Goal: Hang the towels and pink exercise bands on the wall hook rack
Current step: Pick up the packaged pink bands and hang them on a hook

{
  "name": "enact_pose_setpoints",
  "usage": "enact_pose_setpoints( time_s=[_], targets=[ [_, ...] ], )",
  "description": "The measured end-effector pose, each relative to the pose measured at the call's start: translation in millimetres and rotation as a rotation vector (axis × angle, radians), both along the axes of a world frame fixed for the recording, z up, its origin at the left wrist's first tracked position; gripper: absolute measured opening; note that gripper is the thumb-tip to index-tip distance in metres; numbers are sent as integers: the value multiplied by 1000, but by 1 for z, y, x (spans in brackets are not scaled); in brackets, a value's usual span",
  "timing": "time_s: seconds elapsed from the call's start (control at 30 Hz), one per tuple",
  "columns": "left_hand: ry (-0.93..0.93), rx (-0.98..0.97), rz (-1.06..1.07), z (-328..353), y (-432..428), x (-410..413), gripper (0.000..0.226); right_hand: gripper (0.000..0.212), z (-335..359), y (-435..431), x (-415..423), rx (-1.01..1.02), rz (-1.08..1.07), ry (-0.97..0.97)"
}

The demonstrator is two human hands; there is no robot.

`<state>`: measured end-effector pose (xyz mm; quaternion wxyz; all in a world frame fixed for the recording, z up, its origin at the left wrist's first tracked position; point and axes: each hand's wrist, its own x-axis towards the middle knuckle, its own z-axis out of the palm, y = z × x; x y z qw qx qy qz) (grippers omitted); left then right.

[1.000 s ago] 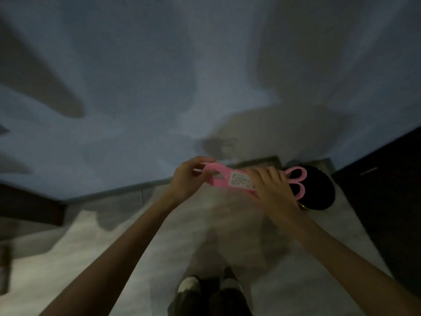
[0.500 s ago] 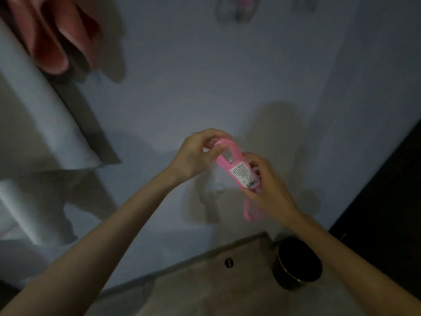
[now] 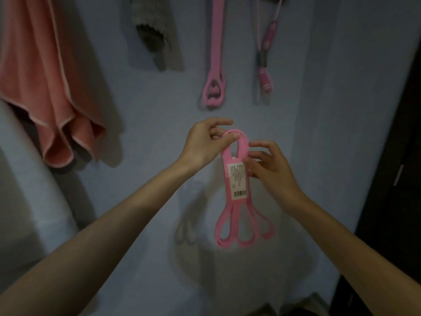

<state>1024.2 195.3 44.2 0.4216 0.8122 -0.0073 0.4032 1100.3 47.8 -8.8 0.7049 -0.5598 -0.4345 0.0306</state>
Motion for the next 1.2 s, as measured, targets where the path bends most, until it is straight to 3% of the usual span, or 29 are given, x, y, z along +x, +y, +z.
enact_pose_setpoints(
  time_s=[0.23, 0.53, 0.77, 1.2],
  targets=[
    [-78, 20, -38, 48, -6, 43, 33, 23, 55, 1, 48, 40, -47, -2],
    [8, -89, 30, 73, -1, 123, 17, 28, 106, 11, 140, 136, -51, -101],
    [-119, -202, 61, 126, -9, 199, 23, 32, 163, 14, 220, 183, -30, -171],
    [-302, -151, 68, 245, -2, 287, 15, 33, 273, 48, 322, 366, -54, -302]
  ],
)
